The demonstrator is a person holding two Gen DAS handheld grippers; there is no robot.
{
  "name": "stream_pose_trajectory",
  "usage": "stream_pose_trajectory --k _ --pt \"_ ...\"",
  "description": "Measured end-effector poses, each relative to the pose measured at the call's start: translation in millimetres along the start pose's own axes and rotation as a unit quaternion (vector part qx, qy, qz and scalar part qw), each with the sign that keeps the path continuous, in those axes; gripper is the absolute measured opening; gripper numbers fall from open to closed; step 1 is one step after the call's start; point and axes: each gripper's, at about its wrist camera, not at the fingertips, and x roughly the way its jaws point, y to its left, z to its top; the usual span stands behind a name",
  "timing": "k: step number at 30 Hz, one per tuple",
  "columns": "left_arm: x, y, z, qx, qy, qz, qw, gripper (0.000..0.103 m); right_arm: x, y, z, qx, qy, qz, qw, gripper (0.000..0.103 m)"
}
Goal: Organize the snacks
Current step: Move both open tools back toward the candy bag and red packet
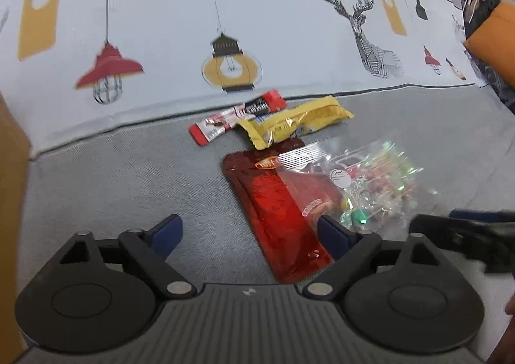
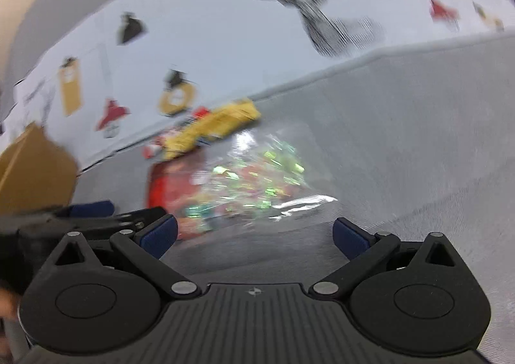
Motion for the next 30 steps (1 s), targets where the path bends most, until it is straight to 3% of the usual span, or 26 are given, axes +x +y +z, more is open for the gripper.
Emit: stream_pose_trajectory --k 2,4,6,7,8,11,13,15,17,18,23,26,28,30 --pt "0.8 3.0 -2.2 -0.003 -0.013 -0.007 0.9999 0.093 10.6 -8.9 2.4 0.018 -0.004 0.003 1.000 0.097" --pt "1.8 2.3 -3.0 0.000 -0.017 -0.007 0.9998 0.093 18.2 -1.1 6.1 -0.009 -0.007 -0.009 1.000 0.092" --pt "1.8 2.0 -3.3 -0.001 -0.019 -0.011 0.9998 0.093 24.8 6.9 9.3 -0.047 -0.014 -0.033 0.998 0.061" --pt "1.2 2.0 -3.1 -0.001 -0.018 -0.014 0.9997 0.093 27.2 8.2 12.6 -0.055 -0.016 -0.044 0.997 0.005" --pt "0.9 1.8 -2.7 -0.001 -0.017 -0.015 0.9997 0.093 30.0 3.8 17.2 -0.036 -0.009 -0.044 0.998 0.000" --pt "1.4 1.4 -1.3 -0.003 -0.014 -0.012 0.9998 0.093 25.5 -12.7 24.0 0.017 -0.023 -0.015 0.999 0.000" --pt "2.1 0.6 0.4 -0.005 -0.012 -0.012 0.9998 0.093 19.0 -11.4 27.2 0.010 -0.042 -0.021 0.999 0.000" --pt "2.2 0.8 1.9 -0.006 -0.011 -0.012 0.9999 0.093 22.0 -12.0 26.1 0.021 -0.030 -0.019 0.999 0.001" --pt "1.5 2.2 2.3 -0.006 -0.010 -0.009 0.9999 0.090 36.9 -11.8 21.2 0.052 0.015 0.005 0.999 0.008" --pt "0.5 3.6 1.7 -0.006 -0.011 -0.008 0.9999 0.090 37.0 -8.3 19.6 0.054 0.005 0.013 0.998 0.011" --pt "-3.2 6.7 -1.9 -0.008 -0.009 -0.009 0.9999 0.090 45.0 -1.7 23.3 0.083 0.001 0.061 0.995 0.057" --pt "-4.5 7.5 -1.8 -0.010 -0.006 -0.011 0.9999 0.090 46.2 -8.2 26.2 0.135 0.004 0.101 0.986 0.062" --pt "-5.4 9.4 -1.6 -0.016 -0.006 -0.014 0.9997 0.090 49.3 -14.4 26.2 0.183 0.011 0.142 0.973 0.062" --pt "-5.8 11.5 -2.2 -0.020 -0.006 -0.016 0.9996 0.090 54.8 -13.7 25.1 0.196 0.020 0.162 0.967 0.062"
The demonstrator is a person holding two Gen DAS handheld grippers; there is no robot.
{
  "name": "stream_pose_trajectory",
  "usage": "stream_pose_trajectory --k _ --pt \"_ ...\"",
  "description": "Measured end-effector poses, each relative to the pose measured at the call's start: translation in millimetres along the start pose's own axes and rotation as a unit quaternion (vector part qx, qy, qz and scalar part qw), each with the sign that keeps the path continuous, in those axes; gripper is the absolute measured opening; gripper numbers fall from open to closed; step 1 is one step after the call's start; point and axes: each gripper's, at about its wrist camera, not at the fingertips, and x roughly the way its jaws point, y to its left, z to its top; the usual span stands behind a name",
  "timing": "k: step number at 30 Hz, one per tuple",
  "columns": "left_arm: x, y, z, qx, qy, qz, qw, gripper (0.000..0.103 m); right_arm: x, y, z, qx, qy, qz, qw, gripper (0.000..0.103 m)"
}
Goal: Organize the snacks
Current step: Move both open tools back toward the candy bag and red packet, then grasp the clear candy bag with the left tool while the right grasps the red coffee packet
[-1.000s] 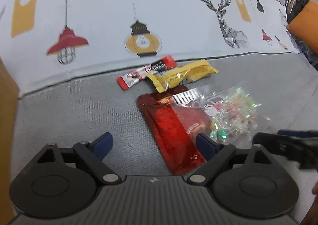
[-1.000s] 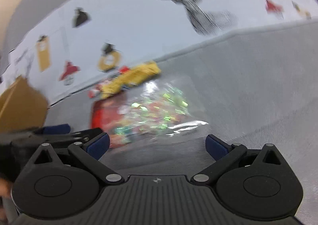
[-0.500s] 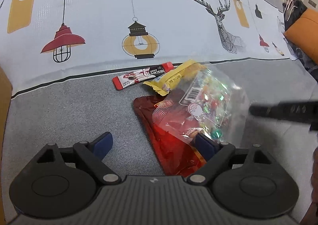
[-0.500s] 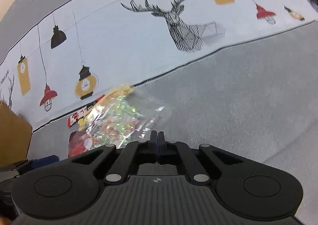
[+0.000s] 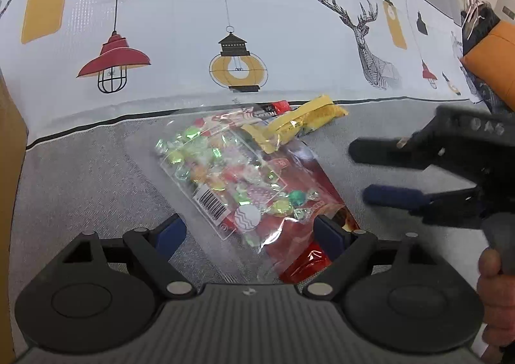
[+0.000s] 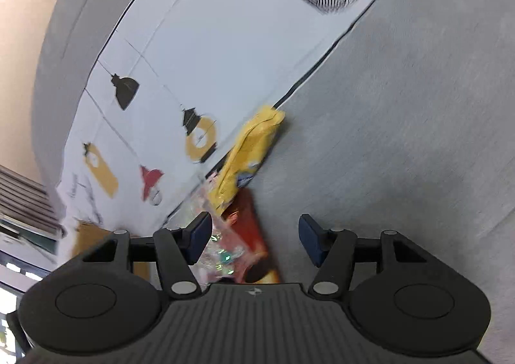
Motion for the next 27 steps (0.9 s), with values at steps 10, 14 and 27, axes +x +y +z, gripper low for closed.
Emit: stream_pose_trajectory --k 10,14,27 --pt "-4.6 23.1 2.5 -0.019 -0.003 -0.006 0.9998 0.023 28.1 52.1 -22.0 -0.185 0.041 -0.078 0.979 0.012" --pt "-8.8 31.1 4.3 -0.017 0.005 -0.007 0.9998 0.007 15.7 53.2 -20.4 -0.193 0.025 -0.081 0.978 0.000" --pt "-29.3 53.9 -2.4 -0.032 0.012 0.060 0.9976 0.009 5.9 38.1 -13.0 -0.172 0.046 -0.063 0.982 0.005"
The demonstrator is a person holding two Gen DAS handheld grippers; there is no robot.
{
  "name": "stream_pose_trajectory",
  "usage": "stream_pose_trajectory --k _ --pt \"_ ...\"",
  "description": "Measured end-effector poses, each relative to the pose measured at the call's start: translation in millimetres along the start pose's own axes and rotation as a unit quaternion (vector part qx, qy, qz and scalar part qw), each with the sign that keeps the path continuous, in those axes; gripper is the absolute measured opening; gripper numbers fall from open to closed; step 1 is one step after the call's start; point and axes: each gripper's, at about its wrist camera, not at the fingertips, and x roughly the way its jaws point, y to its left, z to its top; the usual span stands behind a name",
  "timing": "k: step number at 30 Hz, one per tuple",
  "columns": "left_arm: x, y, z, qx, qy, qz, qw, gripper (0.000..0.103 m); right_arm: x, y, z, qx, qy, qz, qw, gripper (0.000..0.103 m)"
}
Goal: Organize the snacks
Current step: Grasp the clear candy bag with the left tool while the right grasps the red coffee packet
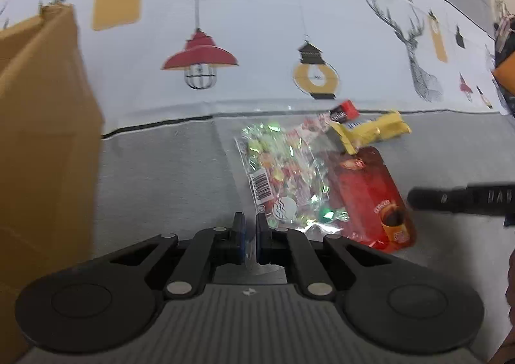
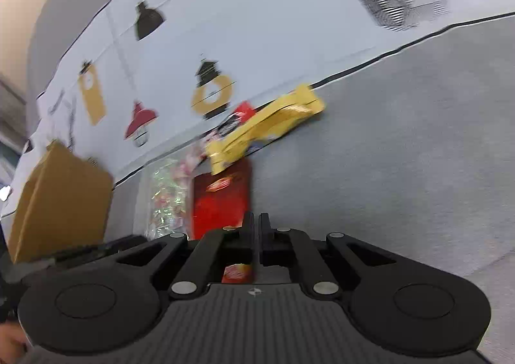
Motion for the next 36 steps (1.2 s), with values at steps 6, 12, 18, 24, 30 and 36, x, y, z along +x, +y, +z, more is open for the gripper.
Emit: stream_pose_trajectory --k 6,12,18,24,30,36 --pt "15.6 -15.1 -2.6 0.041 -0.011 0.010 0.9990 0.027 17.3 20.4 -6.6 -0.042 0.022 0.011 0.999 0.013" --pt "18.1 -9.5 0.6 0.032 -0.016 0.003 0.9993 0.000 22.8 26.4 -9.9 -0.055 0.021 0.003 0.998 0.011" --pt "2.2 -4.8 -3.6 0.044 -0.008 0.040 0.9982 0.000 15.7 27.2 -10.7 -0.070 0.004 -0.033 0.997 0.000" --pt "-12.6 7.5 4.0 -0.022 0.010 -0.022 0.9995 0.039 -15.5 17.4 -6.7 -0.087 -0.035 -0.083 0.992 0.000" --pt "3.1 -16.1 30.2 -0.026 -0.003 0.007 0.9996 0.094 -17.5 -1.6 -7.0 -0.050 -0.031 -0.072 0.996 0.008" --pt "45.6 -29.7 39.8 -0.043 0.036 -0.028 0.9980 0.088 11.9 35.8 -18.2 -0.121 0.004 -0.040 0.992 0.052"
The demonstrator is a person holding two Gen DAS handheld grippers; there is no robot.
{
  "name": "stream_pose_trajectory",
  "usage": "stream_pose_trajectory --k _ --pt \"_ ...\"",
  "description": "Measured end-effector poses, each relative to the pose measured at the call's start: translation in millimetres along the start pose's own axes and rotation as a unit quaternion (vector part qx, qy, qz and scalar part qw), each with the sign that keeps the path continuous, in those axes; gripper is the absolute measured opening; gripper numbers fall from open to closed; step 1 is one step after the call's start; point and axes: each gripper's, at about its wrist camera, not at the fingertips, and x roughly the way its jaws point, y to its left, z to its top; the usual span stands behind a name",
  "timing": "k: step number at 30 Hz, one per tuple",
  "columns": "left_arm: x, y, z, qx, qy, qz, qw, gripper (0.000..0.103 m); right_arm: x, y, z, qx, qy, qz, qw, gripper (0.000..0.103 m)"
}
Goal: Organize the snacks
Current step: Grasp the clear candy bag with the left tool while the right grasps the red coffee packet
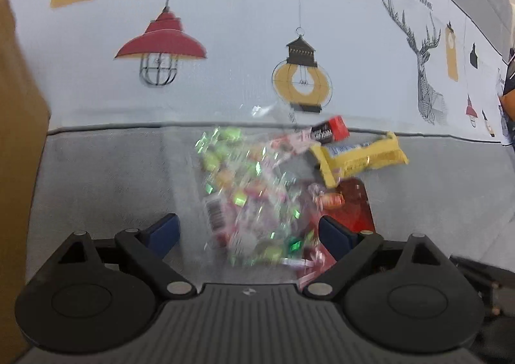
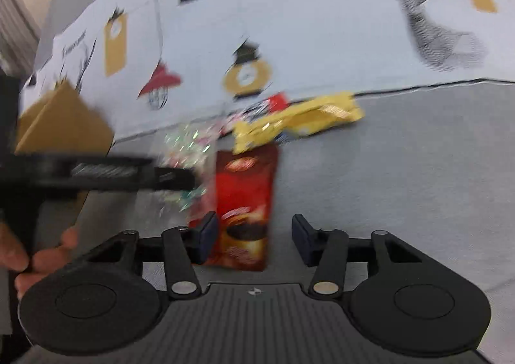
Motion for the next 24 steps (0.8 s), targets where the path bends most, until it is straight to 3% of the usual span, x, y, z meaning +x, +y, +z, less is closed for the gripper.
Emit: stream_pose_trajectory --k 1,2,3,5,6,7,10,11,17,19,20,21,23,24 --pt "1.9 -3.8 -0.9 0.018 -0.009 0.009 0.9998 0.084 2.7 1.8 -0.9 -0.004 -0.003 -0.001 1.000 0.048" --pt "1.8 -6.7 -1.5 0.035 -0.015 0.011 0.9992 0.075 4.2 3.7 -0.7 -0.011 -0.004 -0.006 1.000 0.033" --pt "0.4 -5.4 -1.3 0.037 -0.018 0.008 0.9991 0.061 6.7 4.1 0.1 -0.014 -0.001 -0.005 1.000 0.027" --pt "-3.8 4.9 1.3 0.023 -0.017 0.004 0.9996 0.041 7.9 2.1 1.4 -0.004 -0.002 -0.006 1.000 0.016" --pt "-5.7 9.1 1.9 0.020 -0.016 0.002 0.9997 0.036 7.8 0.4 1.9 0.000 -0.002 -0.006 1.000 0.014" --pt "-8.9 12.3 2.1 0.024 -0.017 0.007 0.9995 0.023 7.0 -1.6 2.3 0.003 -0.004 -0.005 1.000 0.009" --pt "-18.6 18.8 0.7 0.036 -0.008 0.025 0.9990 0.008 2.7 -1.9 1.6 -0.002 -0.011 -0.013 1.000 0.002" --pt "-20.8 21.9 -1.6 0.042 -0.001 0.040 0.9983 0.004 -0.5 -2.0 1.9 -0.006 -0.015 -0.021 1.000 0.002" --pt "-37.4 45.4 -14.5 0.035 0.006 0.077 0.9964 0.004 -19.1 -21.8 4.1 0.003 -0.026 -0.070 0.997 0.002" --pt "-42.7 48.8 -13.9 0.018 0.008 0.067 0.9976 0.009 -25.8 -32.9 3.1 0.023 -0.030 -0.082 0.996 0.002" --pt "-43.9 47.8 -11.9 0.007 0.012 0.063 0.9979 0.026 -26.9 -37.4 2.6 0.031 -0.028 -0.074 0.996 0.004" --pt "-45.1 45.1 -10.0 0.002 0.012 0.060 0.9981 0.058 -27.0 -39.8 2.7 0.036 -0.027 -0.070 0.997 0.007" --pt "-47.1 34.0 -4.9 0.013 -0.005 0.064 0.9979 0.094 -26.0 -39.0 2.2 0.039 -0.027 -0.078 0.996 0.020" --pt "-47.8 26.3 -3.1 0.024 -0.017 0.073 0.9969 0.096 -25.3 -36.4 2.1 0.035 -0.027 -0.076 0.996 0.027"
